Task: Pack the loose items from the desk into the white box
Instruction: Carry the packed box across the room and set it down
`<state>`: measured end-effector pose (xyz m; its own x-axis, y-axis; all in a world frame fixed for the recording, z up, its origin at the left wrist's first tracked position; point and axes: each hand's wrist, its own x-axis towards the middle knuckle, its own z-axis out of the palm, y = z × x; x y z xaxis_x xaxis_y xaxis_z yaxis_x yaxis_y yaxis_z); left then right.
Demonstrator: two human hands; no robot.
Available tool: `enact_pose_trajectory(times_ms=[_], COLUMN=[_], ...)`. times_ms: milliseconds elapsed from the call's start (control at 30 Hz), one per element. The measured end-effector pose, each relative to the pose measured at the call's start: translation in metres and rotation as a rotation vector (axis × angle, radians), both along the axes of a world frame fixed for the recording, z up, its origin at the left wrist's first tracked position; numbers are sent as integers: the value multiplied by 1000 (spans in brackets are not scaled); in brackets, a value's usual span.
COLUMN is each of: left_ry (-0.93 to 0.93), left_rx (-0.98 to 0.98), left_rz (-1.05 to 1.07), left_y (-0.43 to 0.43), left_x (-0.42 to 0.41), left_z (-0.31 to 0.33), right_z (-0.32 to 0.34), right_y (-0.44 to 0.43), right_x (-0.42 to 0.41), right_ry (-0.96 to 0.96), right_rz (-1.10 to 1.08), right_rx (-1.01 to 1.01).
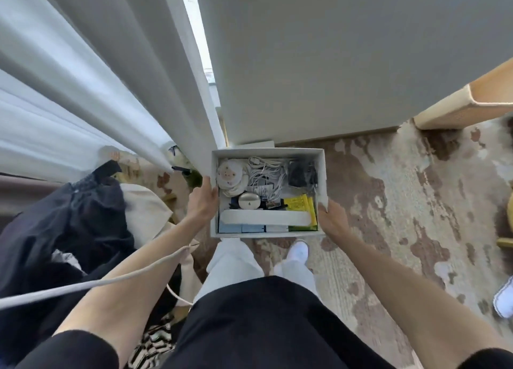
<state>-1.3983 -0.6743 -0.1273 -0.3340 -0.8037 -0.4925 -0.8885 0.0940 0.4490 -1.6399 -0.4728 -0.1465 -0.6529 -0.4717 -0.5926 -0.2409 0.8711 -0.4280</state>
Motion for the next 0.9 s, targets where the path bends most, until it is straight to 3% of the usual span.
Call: enact_pose_trajectory(times_ms=[200,400,633,900], left_ry=[-120,-81,-103,-97], left_rx=[94,105,28,-30], left_rz=[66,210,208,281], left_y=[-40,-62,-105,-156], left_x=[-47,-76,-94,-99], left_z=[-60,-159,-286,-385], right_z=[-59,-152,-261,-371], right_y=[-49,-88,-147,-207], right_x=[-42,-81,-105,-112], right_ry=[-68,-84,-53,1], right_rz=[-18,-37,-31,-39], right_rx=[110,159,96,59])
